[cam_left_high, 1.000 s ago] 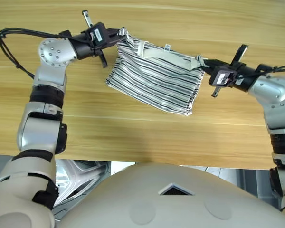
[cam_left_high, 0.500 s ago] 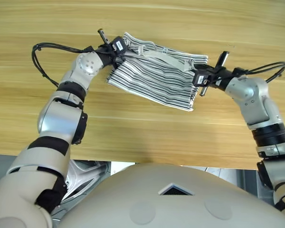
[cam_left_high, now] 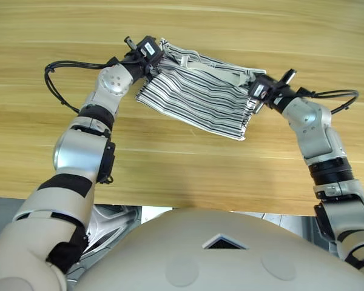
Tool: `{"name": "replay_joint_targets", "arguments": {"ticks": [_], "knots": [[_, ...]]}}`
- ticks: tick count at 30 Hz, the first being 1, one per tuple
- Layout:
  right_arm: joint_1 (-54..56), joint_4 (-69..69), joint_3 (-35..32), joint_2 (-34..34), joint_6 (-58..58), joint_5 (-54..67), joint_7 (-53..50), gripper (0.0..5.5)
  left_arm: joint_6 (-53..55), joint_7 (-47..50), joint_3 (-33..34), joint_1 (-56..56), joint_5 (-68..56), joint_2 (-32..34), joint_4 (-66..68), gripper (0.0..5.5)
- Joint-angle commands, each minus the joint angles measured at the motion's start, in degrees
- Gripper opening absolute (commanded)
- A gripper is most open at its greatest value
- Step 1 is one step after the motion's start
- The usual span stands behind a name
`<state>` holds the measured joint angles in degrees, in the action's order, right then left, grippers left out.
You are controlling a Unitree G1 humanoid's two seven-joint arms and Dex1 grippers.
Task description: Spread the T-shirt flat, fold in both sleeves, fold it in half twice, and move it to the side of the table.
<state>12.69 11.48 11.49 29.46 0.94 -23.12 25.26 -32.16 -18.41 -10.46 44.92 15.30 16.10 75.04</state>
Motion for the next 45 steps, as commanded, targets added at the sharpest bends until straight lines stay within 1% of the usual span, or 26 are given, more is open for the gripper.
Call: {"name": "replay_joint_targets", "arguments": {"ticks": [1,4,6,7,9,11,12,14,16,18,20,22,27,31,32,34,36,37,38,39,40,42,45], "knots": [[3.0,-1.5,-6.8,-4.1,-5.4,10.6,1.1,1.58,0.6,-1.8,4.5,0.4,-4.4,-0.4,-0.1,2.28],[4.9,-0.2,-10.4,-5.8,-8.8,17.0,1.7,2.09,1.7,-0.8,6.5,0.9,-5.7,-0.4,-0.1,2.71],[7.4,4.4,-12.1,-6.8,-10.4,18.4,-0.5,2.40,3.0,1.6,8.3,1.2,-6.5,-0.2,0.1,2.99],[9.3,8.7,-13.0,-7.4,-10.7,18.8,-2.1,2.65,3.4,2.3,9.8,1.3,-7.7,0.0,0.1,3.21],[13.0,18.9,-14.1,-8.5,-9.4,18.7,-6.2,2.96,5.7,2.3,15.8,1.7,-13.3,0.5,0.2,3.48],[13.8,23.0,-14.3,-8.4,-6.0,19.2,-6.2,3.22,6.5,1.5,21.2,1.6,-18.4,1.7,0.0,3.72],[13.6,22.9,-14.1,-7.9,-4.0,19.4,-5.7,3.39,4.8,1.0,22.2,1.2,-19.3,2.3,-0.6,3.88],[11.2,17.3,-13.2,-6.3,1.9,19.2,-3.9,3.77,-3.0,-2.2,23.2,-0.7,-20.4,3.7,-3.2,4.07],[8.2,9.8,-11.4,-4.4,8.5,17.4,-2.4,4.12,-11.3,-6.8,23.7,-2.8,-21.6,4.8,-6.5,4.07],[5.0,1.4,-8.9,-3.0,13.7,15.6,-0.9,4.15,-18.1,-8.9,23.2,-5.0,-21.5,5.6,-9.7,3.75],[3.0,-3.6,-6.5,-2.1,16.9,12.9,-0.6,3.83,-22.1,-8.4,22.5,-6.7,-20.7,5.5,-11.4,3.44],[2.4,-4.9,-4.4,-1.5,17.7,9.1,-1.2,3.39,-24.0,-6.6,21.4,-8.1,-18.7,5.0,-11.7,3.08],[2.9,1.5,5.7,1.4,19.5,-5.1,-1.0,2.39,-25.1,-5.4,20.2,-10.1,-18.0,4.3,-12.1,2.20],[2.8,5.4,8.9,4.5,20.6,-9.0,0.4,1.58,-24.7,-7.4,20.8,-11.0,-20.7,3.0,-13.3,1.47],[3.4,7.1,9.3,5.2,20.4,-10.2,0.0,1.48,-24.7,-7.7,20.8,-11.2,-21.2,2.8,-13.6,1.38],[4.1,10.0,10.4,7.0,19.9,-13.4,-0.9,1.04,-24.8,-8.2,20.5,-11.7,-21.6,2.4,-14.0,1.00],[2.8,10.2,11.8,9.2,21.1,-15.3,0.1,0.72,-24.8,-8.7,20.2,-12.1,-21.9,2.2,-14.3,0.70],[1.2,9.0,12.6,10.6,22.4,-15.1,1.9,0.63,-24.9,-9.0,20.1,-12.4,-22.1,2.1,-14.4,0.65],[-1.0,6.7,13.5,12.5,23.9,-13.9,4.6,0.43,-24.8,-9.1,20.1,-12.6,-22.2,2.1,-14.6,0.52],[-3.2,4.2,14.3,14.4,25.5,-12.4,7.3,0.22,-24.7,-9.3,20.1,-12.7,-22.4,2.1,-14.7,0.52],[-6.6,-0.9,15.4,17.3,27.6,-8.1,11.7,0.02,-24.6,-9.3,20.2,-12.8,-22.5,2.0,-14.9,0.52],[-11.7,-10.8,17.0,21.3,30.6,1.0,18.1,0.02,-24.5,-9.2,20.0,-12.9,-22.4,1.8,-15.0,0.52],[-15.2,-22.0,19.1,23.1,31.7,12.6,23.6,0.02,-24.3,-8.8,19.8,-13.0,-22.2,1.5,-15.0,0.52]]}}
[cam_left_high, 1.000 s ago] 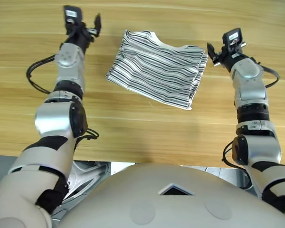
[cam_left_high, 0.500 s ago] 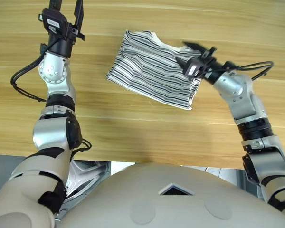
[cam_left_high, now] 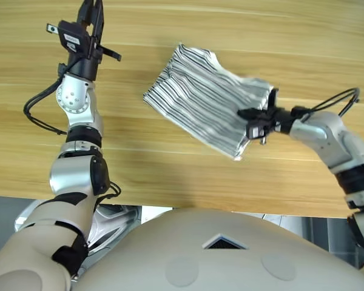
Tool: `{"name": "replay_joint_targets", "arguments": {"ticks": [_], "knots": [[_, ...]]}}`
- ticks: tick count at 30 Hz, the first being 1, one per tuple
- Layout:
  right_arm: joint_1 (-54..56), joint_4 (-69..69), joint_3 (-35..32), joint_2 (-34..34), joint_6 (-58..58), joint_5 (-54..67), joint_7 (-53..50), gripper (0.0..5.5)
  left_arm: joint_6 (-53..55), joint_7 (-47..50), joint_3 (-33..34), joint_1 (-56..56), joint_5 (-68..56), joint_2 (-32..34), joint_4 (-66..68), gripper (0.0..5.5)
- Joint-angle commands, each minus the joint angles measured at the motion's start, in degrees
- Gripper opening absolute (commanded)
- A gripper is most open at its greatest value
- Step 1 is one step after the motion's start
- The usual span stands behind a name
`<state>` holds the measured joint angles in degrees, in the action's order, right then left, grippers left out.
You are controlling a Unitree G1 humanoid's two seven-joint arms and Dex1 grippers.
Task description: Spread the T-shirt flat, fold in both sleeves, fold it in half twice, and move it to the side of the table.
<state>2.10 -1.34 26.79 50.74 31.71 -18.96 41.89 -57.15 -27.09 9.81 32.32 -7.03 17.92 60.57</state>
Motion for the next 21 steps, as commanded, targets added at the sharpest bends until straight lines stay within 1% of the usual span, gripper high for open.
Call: {"name": "replay_joint_targets", "arguments": {"ticks": [1,3,6,8,10,16,21], "knots": [[-4.8,-11.1,4.3,1.1,0.6,10.6,8.1,0.02,0.8,-0.2,-0.5,-0.4,0.1,-0.4,-0.5,0.52],[-3.3,-11.5,5.0,-3.0,-1.7,11.2,8.5,0.02,0.9,-0.2,-0.6,-0.5,0.2,-0.6,-0.5,0.52],[0.8,-5.6,6.2,-11.7,-5.5,5.9,4.9,0.02,1.0,0.0,-0.7,-0.9,0.4,-0.8,-0.5,0.52],[2.6,-2.6,6.9,-15.8,-6.8,3.2,3.1,0.02,1.1,0.1,-0.9,-1.3,0.6,-0.8,-0.4,0.52],[2.7,-1.7,6.9,-17.4,-7.1,1.6,2.0,0.02,1.3,-0.3,-1.1,-1.2,0.5,-1.0,-0.4,0.52],[3.4,-1.7,4.9,-17.4,-7.5,1.1,1.7,0.02,1.6,0.0,-1.5,-1.2,0.8,-1.6,-0.1,0.52],[7.4,8.2,3.9,-20.0,-10.5,-7.3,-5.3,0.02,1.6,0.3,-1.9,-1.1,1.0,-2.3,-0.1,0.52]]}}
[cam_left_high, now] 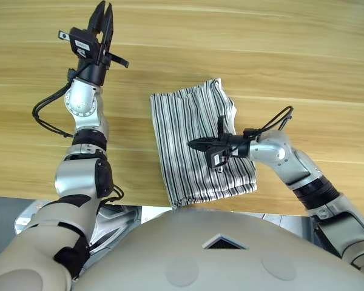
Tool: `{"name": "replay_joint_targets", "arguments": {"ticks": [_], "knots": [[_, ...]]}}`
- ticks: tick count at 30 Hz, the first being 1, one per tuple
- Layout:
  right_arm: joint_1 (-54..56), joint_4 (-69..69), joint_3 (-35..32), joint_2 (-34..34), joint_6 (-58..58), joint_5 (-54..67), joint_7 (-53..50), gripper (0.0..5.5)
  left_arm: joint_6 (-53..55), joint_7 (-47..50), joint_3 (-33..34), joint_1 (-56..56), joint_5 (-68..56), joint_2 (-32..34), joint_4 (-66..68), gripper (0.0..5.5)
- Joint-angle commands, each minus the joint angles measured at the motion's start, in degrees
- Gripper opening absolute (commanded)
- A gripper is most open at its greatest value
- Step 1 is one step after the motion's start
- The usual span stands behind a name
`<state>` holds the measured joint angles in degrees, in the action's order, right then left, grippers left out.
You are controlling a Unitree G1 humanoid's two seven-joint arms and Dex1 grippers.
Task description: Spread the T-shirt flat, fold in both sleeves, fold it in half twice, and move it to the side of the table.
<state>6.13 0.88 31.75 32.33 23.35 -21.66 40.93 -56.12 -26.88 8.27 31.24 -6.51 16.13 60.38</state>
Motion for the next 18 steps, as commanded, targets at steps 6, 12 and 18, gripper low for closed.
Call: {"name": "replay_joint_targets", "arguments": {"ticks": [6,12,18], "knots": [[8.4,20.2,0.4,-4.7,-3.6,-10.6,-11.9,0.02,0.5,0.2,-0.9,-0.1,0.6,-0.9,-0.5,0.52],[10.9,26.2,0.7,-7.4,-3.3,-10.1,-15.7,0.02,0.5,0.4,-1.2,-0.3,0.8,-1.2,-0.4,0.52],[5.5,12.0,-1.4,-4.2,1.4,0.5,-9.1,0.02,1.3,-2.7,-3.2,-1.9,1.3,-0.9,-1.9,0.52]]}}
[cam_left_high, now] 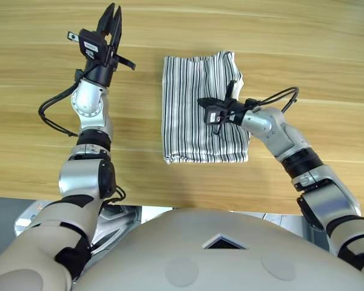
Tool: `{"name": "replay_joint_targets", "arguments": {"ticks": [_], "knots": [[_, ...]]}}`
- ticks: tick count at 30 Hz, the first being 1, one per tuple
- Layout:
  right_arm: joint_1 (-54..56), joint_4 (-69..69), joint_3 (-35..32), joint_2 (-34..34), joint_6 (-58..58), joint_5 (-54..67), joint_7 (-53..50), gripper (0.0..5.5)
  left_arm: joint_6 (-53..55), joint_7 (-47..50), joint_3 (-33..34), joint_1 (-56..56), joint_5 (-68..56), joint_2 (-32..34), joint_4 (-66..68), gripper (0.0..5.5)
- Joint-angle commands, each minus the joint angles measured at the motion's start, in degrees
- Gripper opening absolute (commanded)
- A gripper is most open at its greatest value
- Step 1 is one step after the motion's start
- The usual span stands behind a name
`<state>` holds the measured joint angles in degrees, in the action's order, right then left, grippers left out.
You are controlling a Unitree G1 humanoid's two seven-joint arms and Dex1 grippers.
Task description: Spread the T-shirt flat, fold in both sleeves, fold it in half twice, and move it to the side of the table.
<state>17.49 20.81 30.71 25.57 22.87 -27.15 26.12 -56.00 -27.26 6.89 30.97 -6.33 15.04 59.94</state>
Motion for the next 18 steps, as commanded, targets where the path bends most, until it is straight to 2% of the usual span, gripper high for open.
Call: {"name": "replay_joint_targets", "arguments": {"ticks": [1,3,4,12,15,18], "knots": [[-6.3,-10.4,-1.5,2.8,1.5,8.5,6.8,0.02,1.0,-2.5,-2.3,-1.9,1.5,0.3,-1.8,0.52],[-6.6,-13.5,-3.5,2.8,0.5,11.9,8.4,0.02,0.4,-2.7,-3.0,-2.2,2.2,0.6,-2.4,0.52],[-6.5,-14.5,-4.4,2.5,0.1,13.4,8.7,0.00,-0.1,-2.9,-3.3,-2.3,2.5,0.8,-2.5,0.69],[-2.8,-19.9,-13.7,-0.3,-4.3,19.9,5.7,1.37,-0.1,-12.1,-4.6,-3.1,-3.6,1.3,-9.4,1.90],[-3.5,-22.1,-18.9,4.5,-4.0,20.7,6.6,1.91,1.8,-19.5,-6.2,-6.8,-7.3,5.2,-17.8,2.39],[-6.1,-22.4,-27.2,15.0,-3.1,20.1,9.5,2.41,2.7,-28.3,-7.8,-12.5,-7.4,16.1,-25.9,2.84]]}}
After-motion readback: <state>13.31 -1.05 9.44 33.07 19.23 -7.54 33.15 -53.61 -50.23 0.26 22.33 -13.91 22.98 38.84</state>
